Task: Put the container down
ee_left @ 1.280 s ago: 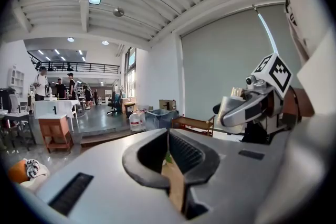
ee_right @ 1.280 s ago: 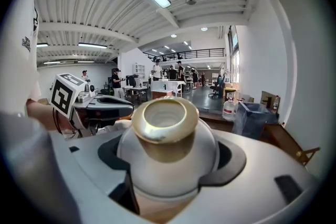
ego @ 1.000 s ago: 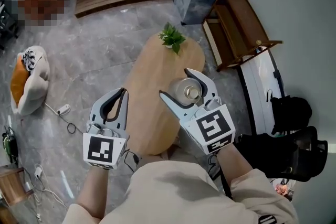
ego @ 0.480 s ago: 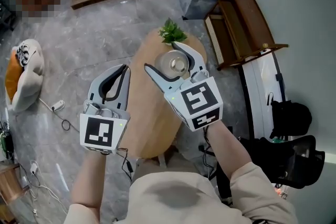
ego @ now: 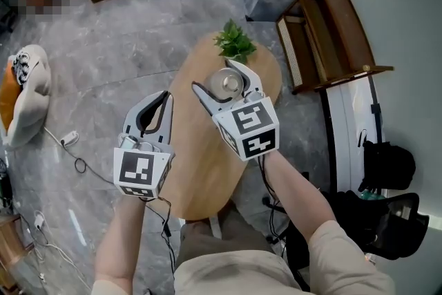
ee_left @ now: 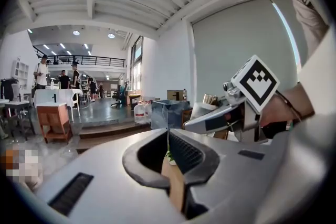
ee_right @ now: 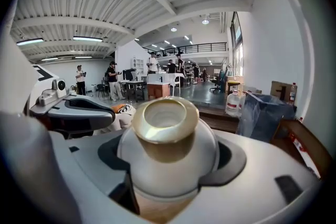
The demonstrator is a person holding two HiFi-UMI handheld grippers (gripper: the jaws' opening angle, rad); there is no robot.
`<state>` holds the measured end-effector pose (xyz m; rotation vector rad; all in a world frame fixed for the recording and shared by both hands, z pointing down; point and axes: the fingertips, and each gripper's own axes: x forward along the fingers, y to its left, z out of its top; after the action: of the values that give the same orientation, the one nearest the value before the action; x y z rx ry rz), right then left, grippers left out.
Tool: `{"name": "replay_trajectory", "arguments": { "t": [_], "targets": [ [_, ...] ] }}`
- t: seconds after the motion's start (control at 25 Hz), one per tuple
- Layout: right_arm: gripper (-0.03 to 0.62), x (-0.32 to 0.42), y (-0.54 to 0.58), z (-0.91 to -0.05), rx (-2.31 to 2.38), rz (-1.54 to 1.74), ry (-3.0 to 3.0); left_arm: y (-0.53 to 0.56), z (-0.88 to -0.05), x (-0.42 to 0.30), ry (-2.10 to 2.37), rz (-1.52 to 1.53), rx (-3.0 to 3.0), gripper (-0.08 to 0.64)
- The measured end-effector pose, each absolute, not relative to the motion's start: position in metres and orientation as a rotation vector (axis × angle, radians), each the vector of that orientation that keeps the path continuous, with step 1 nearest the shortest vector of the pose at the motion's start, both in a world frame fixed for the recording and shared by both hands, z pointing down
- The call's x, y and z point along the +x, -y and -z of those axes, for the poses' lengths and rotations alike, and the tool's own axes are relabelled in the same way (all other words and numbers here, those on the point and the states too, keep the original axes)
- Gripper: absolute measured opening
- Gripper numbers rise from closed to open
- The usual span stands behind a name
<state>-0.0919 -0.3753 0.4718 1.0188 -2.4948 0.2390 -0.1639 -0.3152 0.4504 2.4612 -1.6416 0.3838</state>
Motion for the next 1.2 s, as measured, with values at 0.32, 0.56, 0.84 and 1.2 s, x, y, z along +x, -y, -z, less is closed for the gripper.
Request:
{"name": "replay_trajectory", "arguments": {
  "t": [0.32, 0.56, 0.84, 1.2],
  "targets": [
    [0.334, -0.102, 0.397, -0.606, 1.015, -0.348, 2.392, 0.341, -0.568, -0.172, 1.604, -0.424, 2.372, 0.012],
    [0.334, -0.099, 0.406, -0.707, 1.008, -0.422, 2.305, 0.355, -0.647, -0.176, 1.573, -0.459, 2.32, 0.012],
    [0.334, -0.091, 0.4, -0.816, 0.976, -0.475, 2.208, 0.35, -0.745, -0.176, 1.51, -0.473, 2.191, 0.012],
    [0.334, -0.088, 0.383, -0.92, 0.955, -0.533, 2.15, 0.333, -0.84, -0.172, 1.44, -0.555, 2.127, 0.012]
  ]
}}
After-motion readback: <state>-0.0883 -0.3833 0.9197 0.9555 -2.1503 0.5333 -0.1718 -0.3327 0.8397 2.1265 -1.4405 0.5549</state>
